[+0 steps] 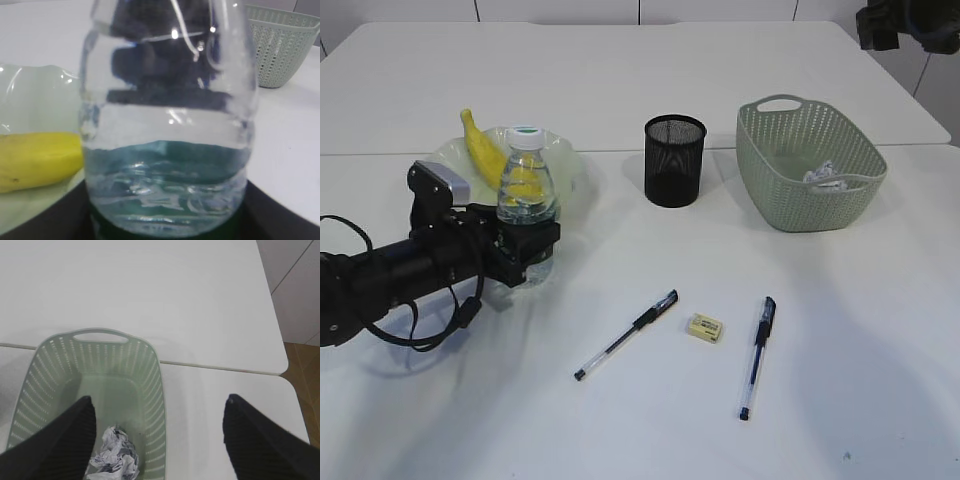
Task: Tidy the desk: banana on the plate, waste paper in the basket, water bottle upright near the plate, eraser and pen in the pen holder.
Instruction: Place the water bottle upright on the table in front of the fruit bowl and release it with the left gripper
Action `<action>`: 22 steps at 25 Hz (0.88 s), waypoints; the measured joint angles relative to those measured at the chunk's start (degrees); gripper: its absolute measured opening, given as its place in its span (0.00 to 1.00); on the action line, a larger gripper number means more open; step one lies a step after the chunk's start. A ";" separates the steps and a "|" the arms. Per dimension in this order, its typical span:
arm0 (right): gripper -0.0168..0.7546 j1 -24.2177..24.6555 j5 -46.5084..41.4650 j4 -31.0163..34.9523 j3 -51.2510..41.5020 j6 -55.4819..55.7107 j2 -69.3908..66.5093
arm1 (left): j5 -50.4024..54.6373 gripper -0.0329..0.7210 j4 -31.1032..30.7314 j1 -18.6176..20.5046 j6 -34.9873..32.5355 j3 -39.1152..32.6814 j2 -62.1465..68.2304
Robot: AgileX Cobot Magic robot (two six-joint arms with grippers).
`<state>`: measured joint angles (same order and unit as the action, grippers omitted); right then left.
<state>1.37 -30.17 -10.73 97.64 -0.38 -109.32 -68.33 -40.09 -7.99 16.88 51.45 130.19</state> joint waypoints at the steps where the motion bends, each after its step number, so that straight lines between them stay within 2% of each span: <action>1: 0.78 0.00 0.00 0.00 0.00 0.00 0.00 | 0.00 0.58 0.00 -0.14 0.00 0.00 0.00; 22: 0.78 0.00 0.11 -0.14 0.00 0.00 0.00 | 4.83 0.58 -3.07 -0.96 0.00 -0.24 -4.28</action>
<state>1.37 -30.07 -10.87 97.64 -0.38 -109.32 -63.49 -43.16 -8.95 16.88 51.21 125.91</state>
